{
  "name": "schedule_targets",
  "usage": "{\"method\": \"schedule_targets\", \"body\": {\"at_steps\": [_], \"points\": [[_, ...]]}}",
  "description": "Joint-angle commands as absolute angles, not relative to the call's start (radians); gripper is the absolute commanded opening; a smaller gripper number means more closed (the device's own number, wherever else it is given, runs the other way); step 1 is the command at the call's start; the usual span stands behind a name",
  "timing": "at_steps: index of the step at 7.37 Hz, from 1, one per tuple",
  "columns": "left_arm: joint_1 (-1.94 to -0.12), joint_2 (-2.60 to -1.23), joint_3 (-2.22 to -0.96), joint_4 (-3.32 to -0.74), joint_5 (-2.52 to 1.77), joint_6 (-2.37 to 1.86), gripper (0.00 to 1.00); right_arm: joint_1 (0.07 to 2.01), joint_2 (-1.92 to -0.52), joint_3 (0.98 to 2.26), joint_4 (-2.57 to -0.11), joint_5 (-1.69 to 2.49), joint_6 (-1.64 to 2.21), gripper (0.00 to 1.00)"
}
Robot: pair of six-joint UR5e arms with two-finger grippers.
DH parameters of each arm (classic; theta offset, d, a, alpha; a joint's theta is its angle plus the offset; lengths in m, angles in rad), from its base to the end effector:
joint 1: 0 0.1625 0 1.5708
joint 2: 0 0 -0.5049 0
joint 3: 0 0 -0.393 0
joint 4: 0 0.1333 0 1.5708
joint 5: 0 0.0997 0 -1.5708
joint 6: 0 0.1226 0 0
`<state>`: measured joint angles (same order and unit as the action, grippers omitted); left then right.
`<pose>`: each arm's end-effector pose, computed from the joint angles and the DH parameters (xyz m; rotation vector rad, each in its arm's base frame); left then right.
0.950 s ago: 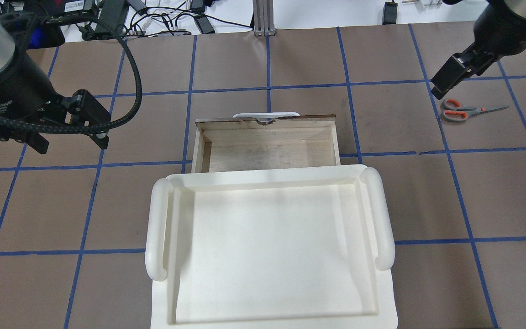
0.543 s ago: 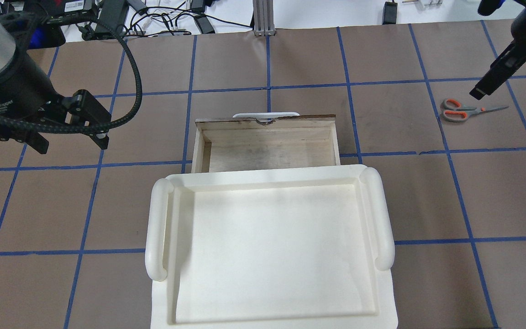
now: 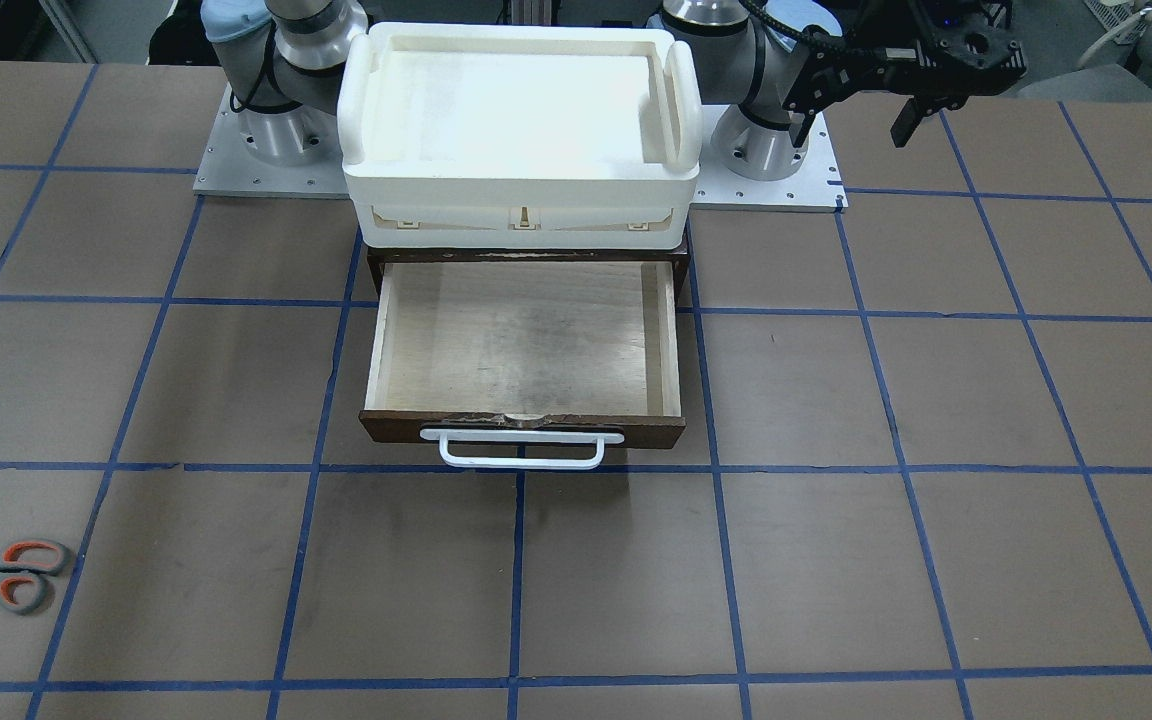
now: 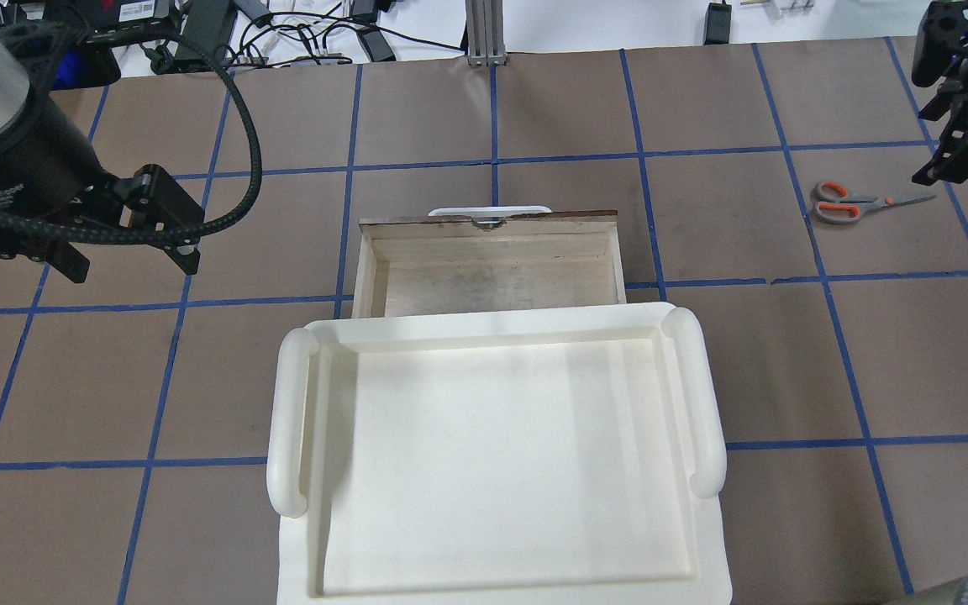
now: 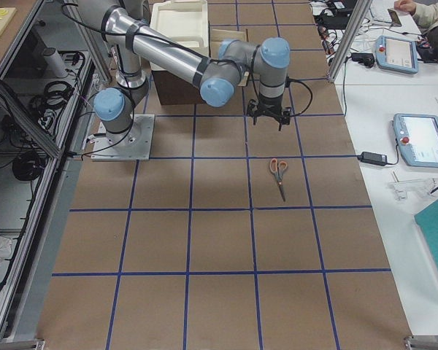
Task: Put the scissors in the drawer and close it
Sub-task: 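Lower the right gripper onto the scissors and close on the blades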
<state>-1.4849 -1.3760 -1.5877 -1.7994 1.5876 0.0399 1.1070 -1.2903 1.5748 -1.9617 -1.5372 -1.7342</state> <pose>-0.0979 -0.3923 0.5999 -0.0712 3.1262 0.0808 -0.1585 -0.6241 0.4261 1.8177 -2.4613 0.1198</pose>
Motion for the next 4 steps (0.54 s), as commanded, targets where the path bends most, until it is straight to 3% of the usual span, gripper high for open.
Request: {"method": "schedule_targets", "body": {"at_steps": [1, 4], "points": [[-1.485, -1.376, -1.588, -1.801, 1.588, 0.04, 1.0, 1.069, -1.14, 1.571, -2.115, -1.534, -1.926, 0.99], [-1.485, -1.376, -1.588, -1.801, 1.588, 0.04, 1.0, 1.055, -1.031, 1.569, -2.221, -1.526, -2.057, 0.99]]}}
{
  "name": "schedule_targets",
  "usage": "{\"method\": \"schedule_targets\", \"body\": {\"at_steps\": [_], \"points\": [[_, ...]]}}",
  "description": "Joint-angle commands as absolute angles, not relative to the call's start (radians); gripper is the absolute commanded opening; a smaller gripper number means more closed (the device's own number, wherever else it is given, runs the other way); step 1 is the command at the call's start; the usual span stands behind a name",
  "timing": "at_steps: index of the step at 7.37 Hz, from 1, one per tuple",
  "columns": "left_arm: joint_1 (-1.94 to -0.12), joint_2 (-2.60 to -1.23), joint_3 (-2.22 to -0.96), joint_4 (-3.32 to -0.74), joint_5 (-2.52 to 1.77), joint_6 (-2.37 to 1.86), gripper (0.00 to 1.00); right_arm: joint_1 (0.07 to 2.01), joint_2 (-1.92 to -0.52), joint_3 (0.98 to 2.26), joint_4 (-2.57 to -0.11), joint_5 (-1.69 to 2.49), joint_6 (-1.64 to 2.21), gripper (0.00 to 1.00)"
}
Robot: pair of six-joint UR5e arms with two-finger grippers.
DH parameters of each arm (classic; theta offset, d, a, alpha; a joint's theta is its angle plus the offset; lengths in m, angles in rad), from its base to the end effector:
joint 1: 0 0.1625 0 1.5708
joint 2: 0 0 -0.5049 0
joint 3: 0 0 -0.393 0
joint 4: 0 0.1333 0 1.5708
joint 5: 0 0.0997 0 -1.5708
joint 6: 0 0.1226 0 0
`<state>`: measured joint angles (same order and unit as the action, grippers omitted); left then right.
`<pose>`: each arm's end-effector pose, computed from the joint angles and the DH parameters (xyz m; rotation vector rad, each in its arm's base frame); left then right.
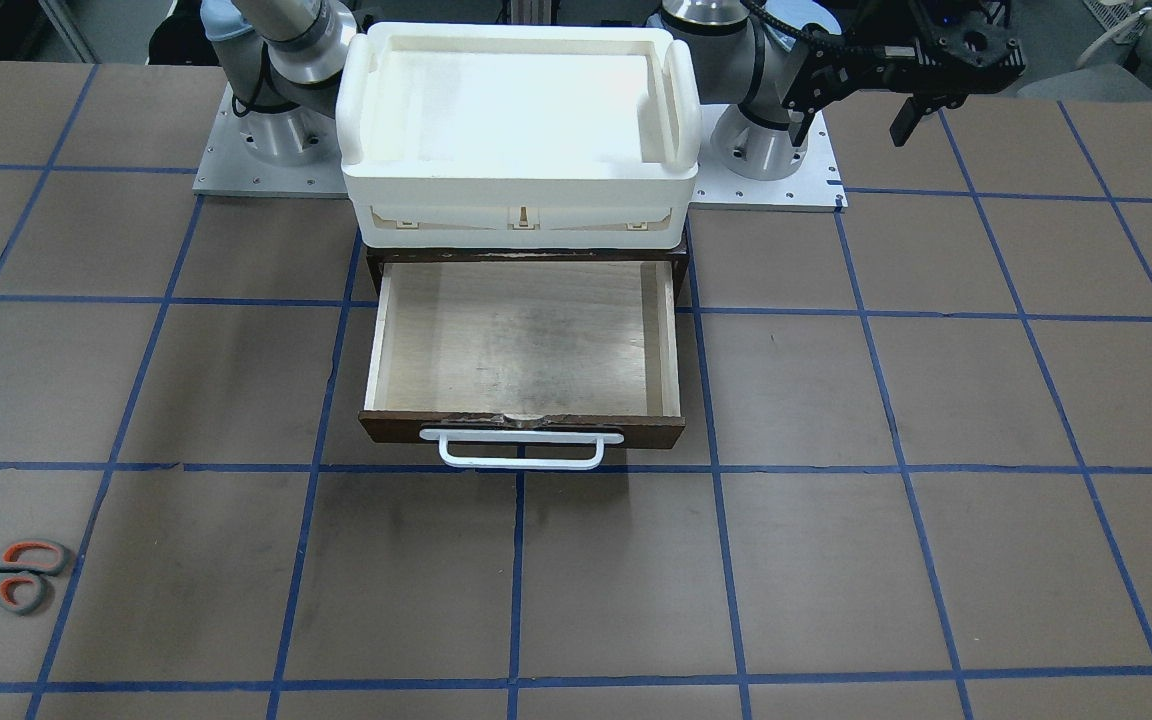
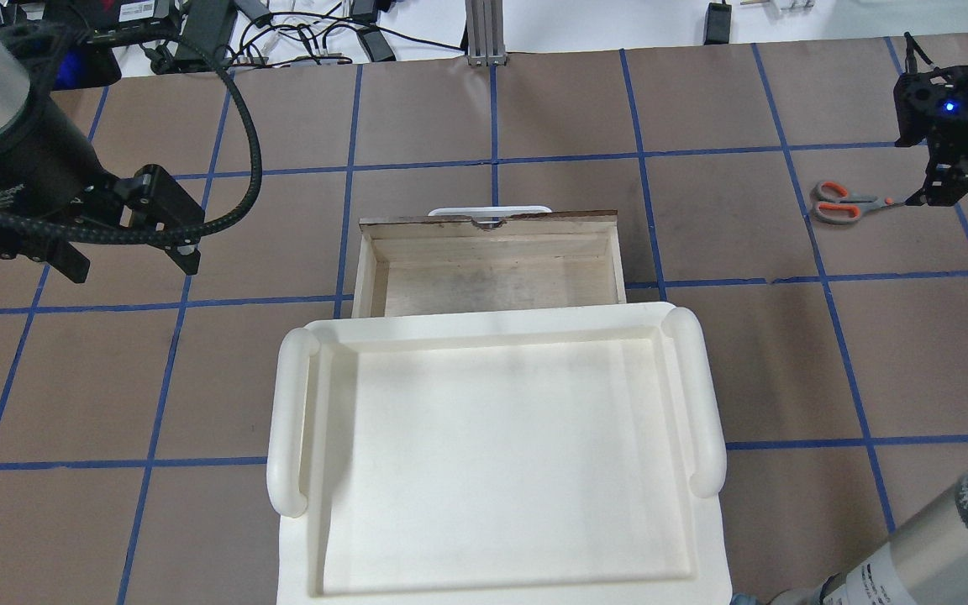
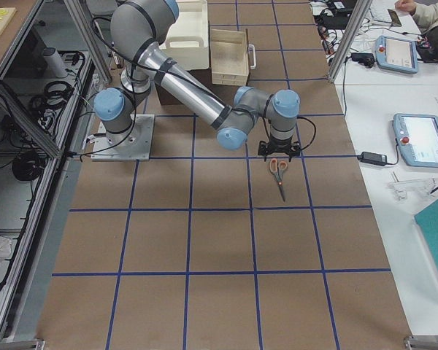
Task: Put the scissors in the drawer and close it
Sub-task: 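Lower the right gripper onto the scissors and close on the blades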
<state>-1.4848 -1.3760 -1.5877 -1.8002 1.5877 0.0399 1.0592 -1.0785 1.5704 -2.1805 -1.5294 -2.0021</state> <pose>-0.0979 -0.3922 0.5998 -0.0714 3.1261 0.0821 -0.2213 -0.6768 0.3119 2.0644 -2.2318 0.1152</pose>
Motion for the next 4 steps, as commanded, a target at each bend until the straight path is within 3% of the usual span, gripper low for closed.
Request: {"method": "schedule_targets", "body": {"at_steps": [1, 4], "points": [[-1.485, -1.376, -1.588, -1.801, 1.588, 0.04, 1.0, 1.055, -1.0, 1.551, -2.227, -1.511, -2.086, 0.99], [-1.485, -1.376, -1.588, -1.802, 1.588, 0.04, 1.0, 1.055, -0.917, 1.474, -2.227, -1.497, -2.163, 0.99]]}}
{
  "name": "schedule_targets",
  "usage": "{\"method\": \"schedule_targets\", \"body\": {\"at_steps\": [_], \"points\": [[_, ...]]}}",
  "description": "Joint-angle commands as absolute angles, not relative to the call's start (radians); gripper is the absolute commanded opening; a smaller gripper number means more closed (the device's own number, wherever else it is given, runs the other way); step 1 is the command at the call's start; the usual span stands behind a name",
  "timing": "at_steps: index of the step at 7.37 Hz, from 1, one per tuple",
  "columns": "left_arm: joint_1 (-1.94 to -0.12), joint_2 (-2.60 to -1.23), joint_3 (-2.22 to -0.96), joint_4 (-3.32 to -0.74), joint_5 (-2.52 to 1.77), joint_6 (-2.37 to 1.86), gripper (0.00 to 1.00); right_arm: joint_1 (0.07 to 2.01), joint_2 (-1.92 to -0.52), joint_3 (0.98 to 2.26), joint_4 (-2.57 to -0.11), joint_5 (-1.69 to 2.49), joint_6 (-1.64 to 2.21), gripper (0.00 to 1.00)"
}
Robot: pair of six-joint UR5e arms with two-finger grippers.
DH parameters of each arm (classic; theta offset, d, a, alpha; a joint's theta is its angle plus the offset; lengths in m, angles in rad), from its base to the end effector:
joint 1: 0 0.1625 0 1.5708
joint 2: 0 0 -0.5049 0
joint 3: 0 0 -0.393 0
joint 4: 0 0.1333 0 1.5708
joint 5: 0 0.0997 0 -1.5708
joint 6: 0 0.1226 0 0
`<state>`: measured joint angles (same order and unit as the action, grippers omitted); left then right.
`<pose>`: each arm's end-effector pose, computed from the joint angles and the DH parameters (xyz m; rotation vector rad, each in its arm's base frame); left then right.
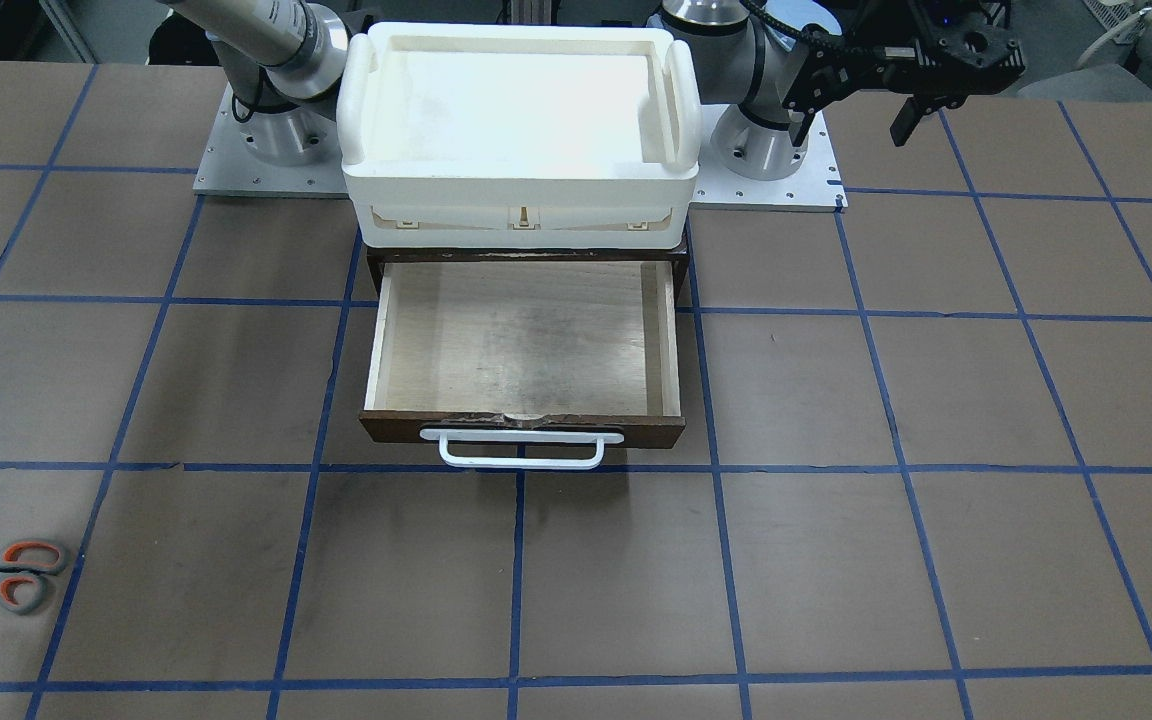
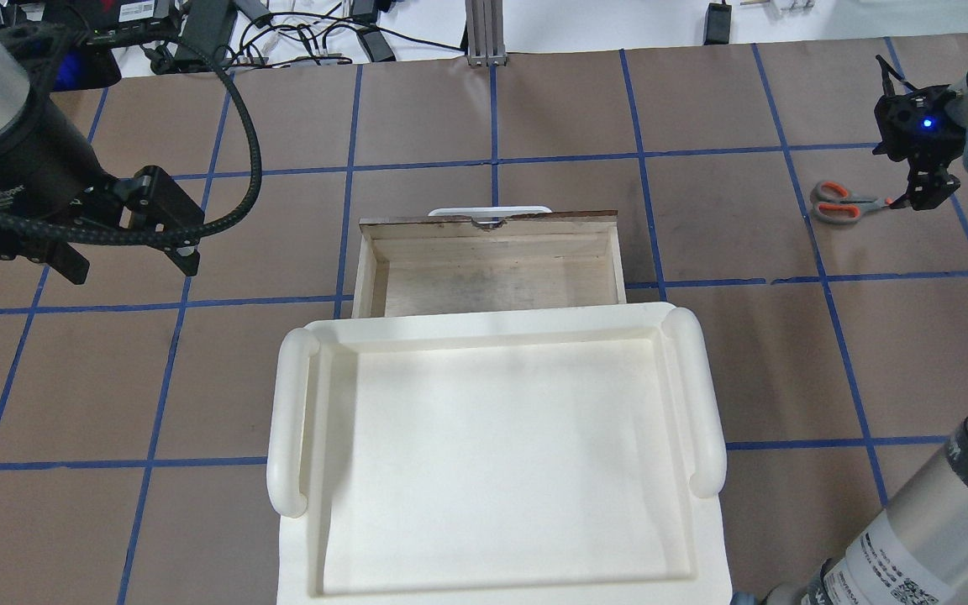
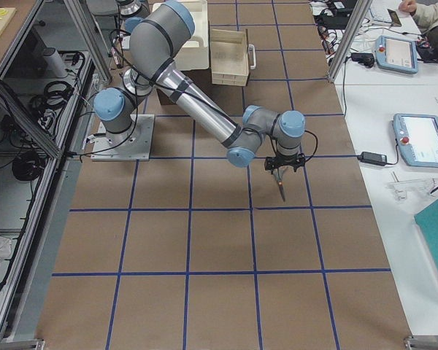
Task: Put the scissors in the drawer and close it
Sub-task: 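Lower the right gripper onto the scissors and close on the blades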
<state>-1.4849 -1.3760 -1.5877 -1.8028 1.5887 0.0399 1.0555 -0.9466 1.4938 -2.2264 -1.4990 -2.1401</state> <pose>-0.0979 -0.3918 0.5996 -0.0711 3.1251 0.0862 -0.2425 -0.7166 0.2569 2.2184 -2.0935 0.1462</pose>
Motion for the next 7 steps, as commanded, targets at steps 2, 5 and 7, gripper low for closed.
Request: {"method": "schedule_targets", "body": {"at_steps": [2, 5, 7], "points": [[-1.485, -1.376, -1.588, -1.804, 1.589, 0.04, 1.0, 1.055, -0.905, 1.474, -2.227, -1.499, -2.163, 0.95], [-1.485, -1.376, -1.588, -1.804, 1.589, 0.04, 1.0, 1.057, -0.884, 1.476, -2.218, -1.519, -2.163, 0.95], [-1.485, -1.376, -1.588, -1.802, 1.588, 0.04, 1.0, 1.057, -0.884, 1.477, -2.212, -1.52, -2.164, 0.95]]}}
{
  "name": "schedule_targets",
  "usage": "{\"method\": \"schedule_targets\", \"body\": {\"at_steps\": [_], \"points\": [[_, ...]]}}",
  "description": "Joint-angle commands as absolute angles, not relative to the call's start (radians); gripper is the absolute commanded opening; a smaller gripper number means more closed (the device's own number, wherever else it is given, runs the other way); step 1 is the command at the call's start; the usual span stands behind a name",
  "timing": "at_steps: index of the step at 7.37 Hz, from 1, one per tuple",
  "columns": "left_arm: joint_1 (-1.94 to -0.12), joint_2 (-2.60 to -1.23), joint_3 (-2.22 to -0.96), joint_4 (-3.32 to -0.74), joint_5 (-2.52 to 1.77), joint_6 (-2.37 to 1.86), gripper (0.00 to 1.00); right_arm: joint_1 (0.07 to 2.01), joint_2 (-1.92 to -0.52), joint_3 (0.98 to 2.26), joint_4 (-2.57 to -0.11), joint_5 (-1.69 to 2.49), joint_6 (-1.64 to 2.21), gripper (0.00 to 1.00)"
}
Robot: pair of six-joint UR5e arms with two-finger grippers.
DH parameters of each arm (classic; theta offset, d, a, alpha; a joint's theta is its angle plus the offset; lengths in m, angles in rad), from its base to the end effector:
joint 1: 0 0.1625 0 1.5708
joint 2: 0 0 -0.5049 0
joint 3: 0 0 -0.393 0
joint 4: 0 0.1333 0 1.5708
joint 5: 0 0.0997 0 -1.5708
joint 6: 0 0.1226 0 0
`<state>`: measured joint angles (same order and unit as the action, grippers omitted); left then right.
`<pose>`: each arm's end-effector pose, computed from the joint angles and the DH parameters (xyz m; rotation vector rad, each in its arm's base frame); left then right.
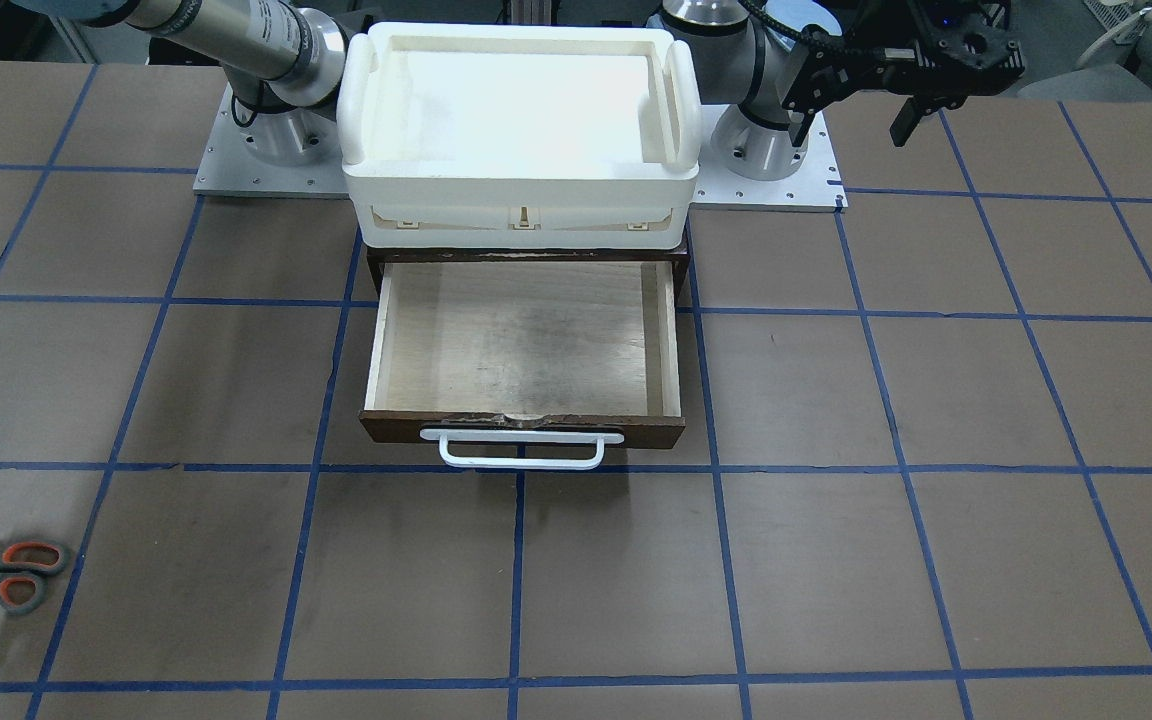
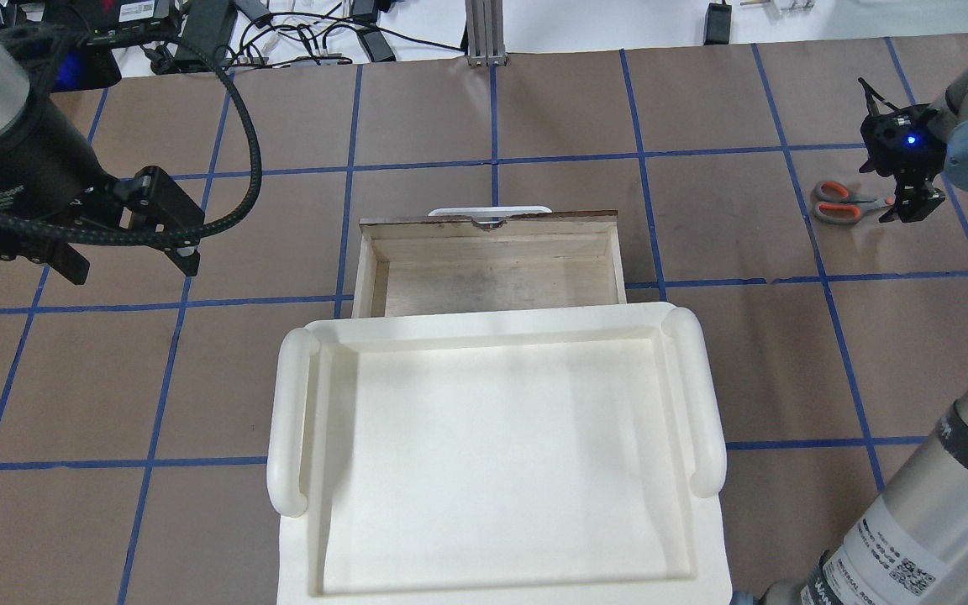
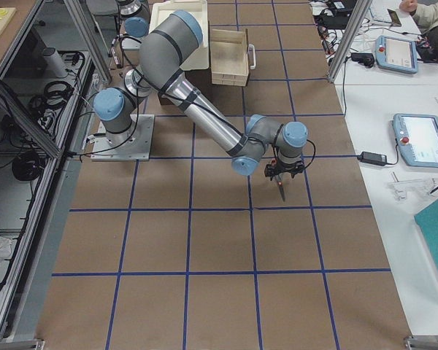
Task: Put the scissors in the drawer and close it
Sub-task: 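Lower the right gripper onto the scissors and close on the blades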
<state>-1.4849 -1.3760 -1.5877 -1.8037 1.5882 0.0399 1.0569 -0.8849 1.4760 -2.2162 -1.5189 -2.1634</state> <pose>-0.0979 -0.3917 0.5995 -0.0712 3.1256 0.0876 -0.2482 -0.7238 0.2174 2.2774 -2.1019 0.0976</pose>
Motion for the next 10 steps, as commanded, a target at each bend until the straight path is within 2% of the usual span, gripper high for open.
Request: {"method": "schedule_targets", "body": {"at_steps": [1, 5, 6, 7, 8, 9, 10], "points": [[-1.485, -1.376, -1.589, -1.802, 1.588, 0.04, 1.0, 1.057, -0.882, 1.482, -2.203, -1.535, -2.163, 0.95], [-1.485, -1.376, -1.589, -1.802, 1.588, 0.04, 1.0, 1.057, -0.882, 1.486, -2.197, -1.542, -2.163, 0.92], [-1.485, -1.376, -1.589, -1.802, 1.588, 0.04, 1.0, 1.057, -0.882, 1.486, -2.197, -1.549, -2.163, 0.89], [-1.485, -1.376, -1.589, -1.802, 1.588, 0.04, 1.0, 1.057, -0.882, 1.486, -2.197, -1.549, -2.164, 0.74], [-1.485, -1.376, -1.589, -1.804, 1.589, 0.04, 1.0, 1.058, -0.885, 1.485, -2.198, -1.586, -2.166, 0.23], [-1.485, -1.376, -1.589, -1.804, 1.588, 0.04, 1.0, 1.066, -0.89, 1.483, -2.195, -1.618, -2.171, 0.0], [-1.485, -1.376, -1.589, -1.804, 1.588, 0.04, 1.0, 1.071, -0.894, 1.477, -2.189, -1.659, -2.174, 0.0]]}}
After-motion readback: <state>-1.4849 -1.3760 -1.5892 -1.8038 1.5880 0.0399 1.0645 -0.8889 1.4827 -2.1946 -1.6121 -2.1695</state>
